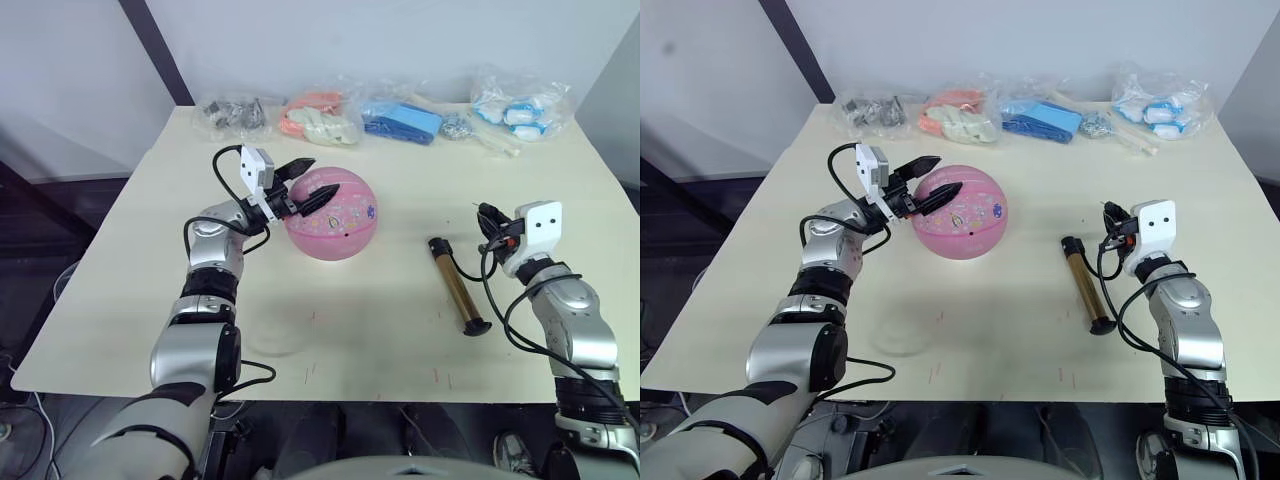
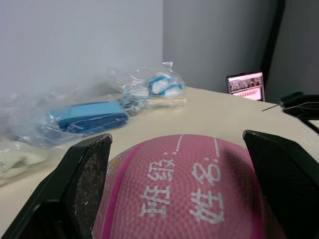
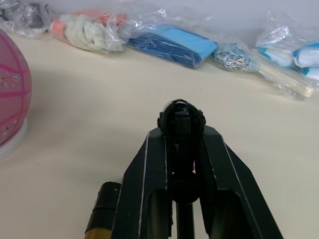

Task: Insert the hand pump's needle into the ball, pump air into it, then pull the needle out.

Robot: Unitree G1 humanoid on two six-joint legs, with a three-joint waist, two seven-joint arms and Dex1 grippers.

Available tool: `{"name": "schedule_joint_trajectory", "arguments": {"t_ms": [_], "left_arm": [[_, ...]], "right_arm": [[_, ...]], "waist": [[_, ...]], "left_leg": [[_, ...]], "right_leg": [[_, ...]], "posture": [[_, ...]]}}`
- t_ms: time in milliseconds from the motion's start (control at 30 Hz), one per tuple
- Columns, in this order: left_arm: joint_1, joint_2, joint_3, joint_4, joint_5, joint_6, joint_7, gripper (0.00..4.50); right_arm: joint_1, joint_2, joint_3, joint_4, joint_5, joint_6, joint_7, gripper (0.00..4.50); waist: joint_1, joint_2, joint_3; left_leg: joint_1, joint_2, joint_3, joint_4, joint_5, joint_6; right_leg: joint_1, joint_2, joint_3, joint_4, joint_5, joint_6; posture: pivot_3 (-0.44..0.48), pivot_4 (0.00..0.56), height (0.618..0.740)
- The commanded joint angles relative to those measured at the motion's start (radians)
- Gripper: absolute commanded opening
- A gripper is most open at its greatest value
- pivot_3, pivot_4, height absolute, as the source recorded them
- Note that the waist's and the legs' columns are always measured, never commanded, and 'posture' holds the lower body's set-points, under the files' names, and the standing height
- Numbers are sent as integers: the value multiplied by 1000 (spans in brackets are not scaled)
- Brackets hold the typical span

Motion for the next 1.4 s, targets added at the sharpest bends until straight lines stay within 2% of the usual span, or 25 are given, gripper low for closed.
{"name": "schedule_joint_trajectory", "arguments": {"t_ms": [33, 100, 367, 500, 733, 967, 1100, 1400], "left_arm": [[13, 22, -11, -91, -22, 80, -54, 4500], [15, 37, -11, -147, -41, 121, -84, 4500], [36, 103, -3, -287, -73, 211, -151, 4500], [44, 123, 10, -338, -102, 248, -161, 4500], [99, 239, 8, -473, -168, 335, -292, 4500], [239, 374, -5, -570, -192, 356, -448, 4500], [327, 423, 1, -623, -215, 354, -458, 4500], [479, 463, 46, -715, -250, 328, -450, 4500]], "right_arm": [[-12, -9, 3, -42, 18, 5, -2, 117], [-13, -10, 6, -45, 20, 9, -4, 117], [-12, -17, 4, -51, 28, 17, -1, 117], [-8, -20, 3, -51, 30, 14, 1, 117], [-1, -36, -12, -45, 43, 15, 10, 117], [14, -53, -47, -5, 74, 13, 12, 117], [27, -49, -80, 22, 104, 19, 10, 117], [59, -17, -140, 63, 210, 110, -14, 117]], "waist": [[0, -2, 2], [-1, -3, 4], [-4, -7, 14], [-9, -8, 16], [-30, -6, 18], [-26, -5, 18], [-25, -5, 18], [-26, -4, 19]], "left_leg": [[-3, 0, 0, 0, 0, 0], [-13, 0, 0, 3, 1, -1], [-27, -1, 2, 5, 1, -2], [-27, -1, 2, 5, 1, -2], [-27, 0, 3, 9, 1, -2], [-27, 0, 4, 13, 1, -1], [-27, 1, 4, 14, 1, -1], [-25, 2, 6, 17, 1, -1]], "right_leg": [[-3, 0, 0, 0, 0, 0], [-12, 0, 0, 1, 0, 0], [-26, -1, 0, 1, 1, -2], [-26, -1, 0, 2, 1, -2], [-26, -1, 1, 4, 3, -5], [-26, 1, 1, 5, 5, -8], [-26, 1, 2, 6, 5, -9], [-27, 2, 6, 14, 6, -9]], "posture": [[0, 150, 738], [0, 150, 738], [0, 150, 738], [0, 150, 738], [0, 150, 738], [0, 150, 738], [0, 150, 738], [0, 150, 738]]}}
